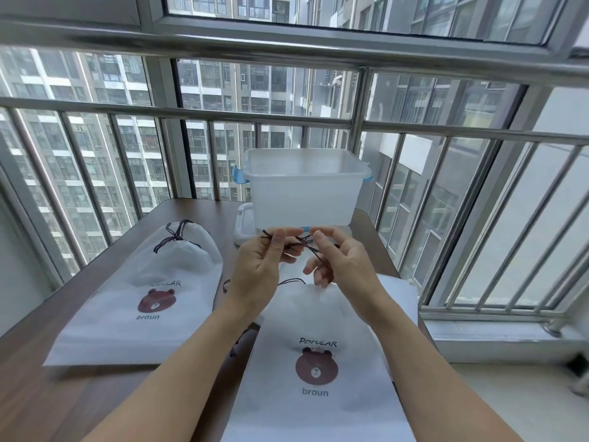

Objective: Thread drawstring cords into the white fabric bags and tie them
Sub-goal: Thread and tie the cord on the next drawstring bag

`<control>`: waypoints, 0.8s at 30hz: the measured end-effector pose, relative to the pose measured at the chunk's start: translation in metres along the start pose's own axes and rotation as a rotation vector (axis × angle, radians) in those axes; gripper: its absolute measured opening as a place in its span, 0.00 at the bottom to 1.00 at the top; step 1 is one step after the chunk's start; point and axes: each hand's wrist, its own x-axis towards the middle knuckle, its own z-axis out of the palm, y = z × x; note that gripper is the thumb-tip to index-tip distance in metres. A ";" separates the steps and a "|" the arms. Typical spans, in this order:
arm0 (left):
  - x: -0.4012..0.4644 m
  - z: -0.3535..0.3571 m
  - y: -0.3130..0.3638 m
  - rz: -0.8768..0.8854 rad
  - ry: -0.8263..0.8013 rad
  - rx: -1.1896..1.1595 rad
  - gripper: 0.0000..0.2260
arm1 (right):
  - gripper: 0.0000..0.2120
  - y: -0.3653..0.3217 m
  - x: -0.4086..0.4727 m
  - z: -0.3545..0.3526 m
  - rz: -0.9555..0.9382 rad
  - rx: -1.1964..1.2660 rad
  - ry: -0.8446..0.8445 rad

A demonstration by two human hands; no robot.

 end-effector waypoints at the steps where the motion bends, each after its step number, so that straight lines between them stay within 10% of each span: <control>1: -0.002 0.002 0.001 0.008 -0.034 -0.009 0.15 | 0.19 0.000 0.000 0.000 0.014 -0.026 -0.029; 10: -0.003 0.007 -0.001 -0.008 -0.088 -0.071 0.17 | 0.24 0.006 0.004 -0.003 0.054 0.086 -0.024; 15: 0.008 -0.001 -0.003 -0.197 0.081 -0.296 0.18 | 0.08 0.001 0.006 -0.009 0.103 0.723 0.205; 20: 0.018 -0.015 0.004 -0.398 0.352 -0.658 0.19 | 0.05 0.002 0.011 -0.021 0.174 0.990 0.355; 24: 0.026 -0.041 0.004 -0.442 0.495 -0.509 0.18 | 0.13 0.009 0.017 -0.051 0.293 0.899 0.554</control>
